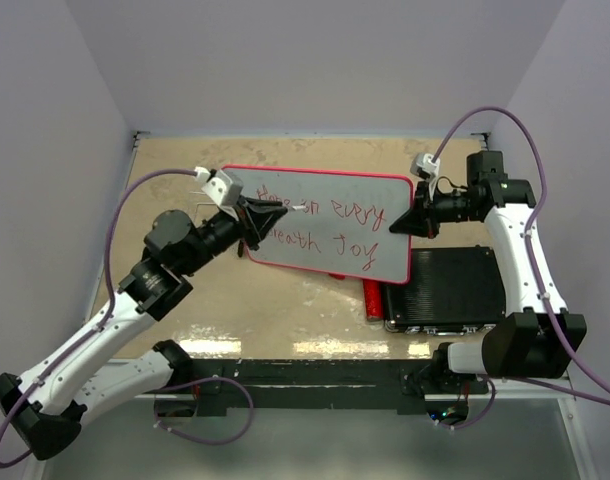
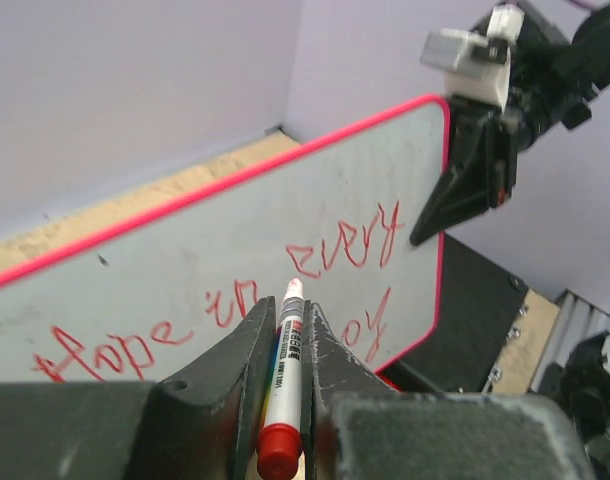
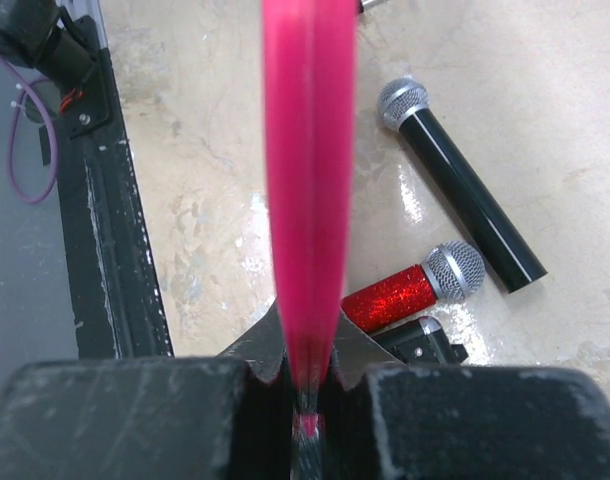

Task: Write a sentence on the whiteboard
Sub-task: Place the whiteboard on the whiteboard stand.

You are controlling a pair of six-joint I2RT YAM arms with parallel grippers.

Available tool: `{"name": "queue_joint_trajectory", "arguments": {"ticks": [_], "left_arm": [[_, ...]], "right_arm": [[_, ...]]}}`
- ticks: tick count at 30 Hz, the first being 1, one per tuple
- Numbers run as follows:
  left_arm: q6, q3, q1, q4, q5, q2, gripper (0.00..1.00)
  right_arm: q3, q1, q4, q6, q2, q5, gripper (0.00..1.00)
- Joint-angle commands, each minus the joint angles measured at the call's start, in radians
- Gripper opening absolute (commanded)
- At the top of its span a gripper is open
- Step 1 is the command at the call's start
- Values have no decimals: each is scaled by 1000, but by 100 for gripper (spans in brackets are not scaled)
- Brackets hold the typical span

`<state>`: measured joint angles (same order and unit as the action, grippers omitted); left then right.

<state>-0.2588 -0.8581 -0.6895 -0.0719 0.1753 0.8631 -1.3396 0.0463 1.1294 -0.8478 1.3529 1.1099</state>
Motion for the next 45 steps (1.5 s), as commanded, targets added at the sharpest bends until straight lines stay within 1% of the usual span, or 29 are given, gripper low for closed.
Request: {"name": "queue_joint_trajectory", "arguments": {"ticks": [1, 6, 7, 9, 15, 16, 18, 19, 21, 22, 23, 24, 25, 27, 28, 29, 30, 31, 33, 36, 37, 39, 40, 43, 45], "left_arm": [[76, -177, 5, 133, -128, -44, 0], [76, -274, 5, 201, -193, -68, 0], [76, -286, 5, 211, -210, -72, 0], [66, -283, 5, 222, -234, -87, 0], [12, -242, 5, 205, -243, -150, 0], [6, -240, 5, 204, -243, -156, 0], [-13, -239, 5, 205, -235, -171, 0], [-16, -237, 7, 205, -235, -177, 0], [-26, -233, 5, 205, -243, -199, 0], [-28, -231, 5, 205, -247, -208, 0], [-31, -233, 7, 207, -253, -223, 0], [-39, -234, 5, 207, -257, -229, 0], [-42, -236, 5, 207, -258, -239, 0], [-59, -236, 5, 207, -261, -256, 0], [-63, -236, 7, 207, -260, -260, 0], [-69, -236, 5, 208, -261, -272, 0], [-79, -234, 5, 210, -264, -279, 0], [-83, -234, 5, 210, -266, -285, 0], [-91, -236, 5, 218, -273, -297, 0], [-97, -237, 5, 224, -286, -312, 0], [-99, -236, 5, 224, -290, -314, 0], [-100, -234, 5, 224, -299, -322, 0], [-100, -231, 5, 224, -303, -322, 0], [-106, -228, 7, 222, -312, -319, 0], [-114, -228, 5, 225, -313, -314, 0]], "right_arm": [[-119, -5, -75, 75, -52, 113, 0], [-167, -5, -147, 185, -64, 139, 0], [-194, -6, -137, 188, -58, 148, 0], [-222, -8, -120, 187, -48, 171, 0], [-285, -39, -82, 185, -3, 183, 0], [-306, -64, -70, 184, 2, 185, 0], [-329, -74, -68, 202, 12, 185, 0], [-343, -83, -98, 220, 15, 186, 0], [-345, -91, -181, 347, 0, 186, 0], [-334, -108, -292, 404, -11, 176, 0], [-323, -121, -356, 512, -21, 165, 0], [-311, -134, -417, 570, -29, 156, 0], [-281, -167, -547, 683, -49, 143, 0], [-245, -207, -682, 794, -60, 124, 0], [-212, -245, -809, 840, -63, 108, 0], [-196, -261, -866, 942, -60, 85, 0], [-185, -276, -969, 978, -55, 73, 0], [-173, -304, -1005, 1031, -38, 61, 0], [-181, -325, -1055, 1067, -14, 38, 0], [-187, -358, -1189, 1167, 34, 13, 0], [-187, -371, -1264, 1225, 46, 5, 0], [-193, -387, -1325, 1263, 87, -28, 0], [-202, -404, -1382, 1303, 103, -36, 0], [-219, -436, -1488, 1366, 169, -80, 0], [-222, -453, -1533, 1380, 211, -113, 0]]}}
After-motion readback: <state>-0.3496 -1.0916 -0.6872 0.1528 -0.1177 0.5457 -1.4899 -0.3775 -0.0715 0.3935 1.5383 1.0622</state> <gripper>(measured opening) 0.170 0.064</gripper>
